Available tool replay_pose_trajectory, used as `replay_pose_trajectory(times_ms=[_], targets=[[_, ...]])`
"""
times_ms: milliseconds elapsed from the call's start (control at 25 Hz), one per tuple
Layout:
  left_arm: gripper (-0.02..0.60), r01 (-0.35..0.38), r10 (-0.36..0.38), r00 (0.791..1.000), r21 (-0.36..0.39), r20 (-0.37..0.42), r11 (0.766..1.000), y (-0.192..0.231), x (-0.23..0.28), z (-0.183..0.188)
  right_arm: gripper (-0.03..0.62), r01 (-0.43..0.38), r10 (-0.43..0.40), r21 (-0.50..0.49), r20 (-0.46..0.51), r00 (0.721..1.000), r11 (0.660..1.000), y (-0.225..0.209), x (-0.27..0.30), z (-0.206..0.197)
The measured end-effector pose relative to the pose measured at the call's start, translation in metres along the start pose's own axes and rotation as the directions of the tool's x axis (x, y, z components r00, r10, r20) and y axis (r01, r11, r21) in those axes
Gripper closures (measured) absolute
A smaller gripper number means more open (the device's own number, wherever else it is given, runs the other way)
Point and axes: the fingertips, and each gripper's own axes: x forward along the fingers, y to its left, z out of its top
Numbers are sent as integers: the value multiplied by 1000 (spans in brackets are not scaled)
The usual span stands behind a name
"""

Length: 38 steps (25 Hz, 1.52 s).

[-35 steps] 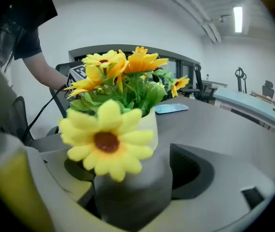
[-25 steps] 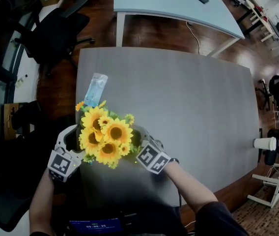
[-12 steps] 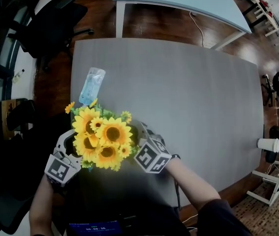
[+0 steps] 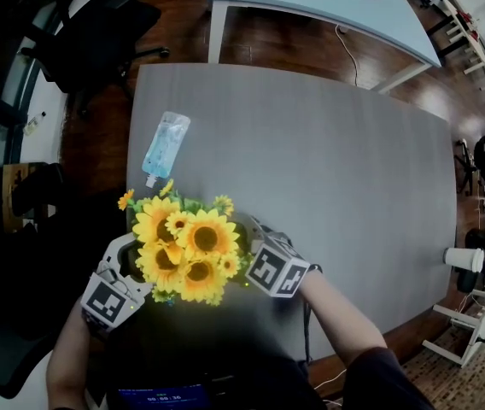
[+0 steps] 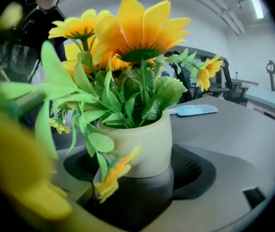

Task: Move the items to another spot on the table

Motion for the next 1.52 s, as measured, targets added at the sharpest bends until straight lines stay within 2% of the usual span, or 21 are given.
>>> replay_pose_trajectory(times_ms=[80,160,280,400,520,600,720,920,1160,1280,1400,1520], targets=[[201,18,-17,999,32,-29,999,-6,2,-3,145,-16,16,-20,-14,1000,1000,9,-2,-4],[192,58,-55,997,61,-47,996,-15,9,-6,146,-18,16,-54,-38,999,998,14,-4,-8],[192,90,-88,995,60,-37,994,-25,14,-6,148,-27,23,-60,-63,998,998,19,-7,-10],[189,112,-112,993,12,-23,994,-31,11,-4,148,-45,43,-28,-51,998,999,25,-14,-5],[189,129,-129,992,-80,9,988,-36,3,2,152,-78,77,39,30,997,996,31,-21,11],[192,132,-133,991,-100,-7,986,-42,1,2,154,-91,90,43,19,996,995,35,-20,10],[192,105,-108,993,-49,-45,993,-49,4,-2,146,-60,59,-22,-47,997,998,39,-15,-4],[185,46,-41,997,75,-63,996,-52,11,-4,127,24,-28,-124,-31,999,992,38,-8,-19],[184,-13,13,1000,22,-2,1000,-53,14,-4,120,30,-30,-141,1,1000,990,35,-5,-18],[186,-41,41,999,-6,-18,999,-52,14,-5,125,11,-13,-132,-16,1000,991,34,-3,-17],[186,-62,62,997,7,-46,998,-53,15,-7,126,-1,-4,-146,-33,999,989,33,-5,-16],[187,-74,74,997,-4,-30,997,-56,10,-3,126,-20,18,-152,-15,1000,988,39,-11,-9]])
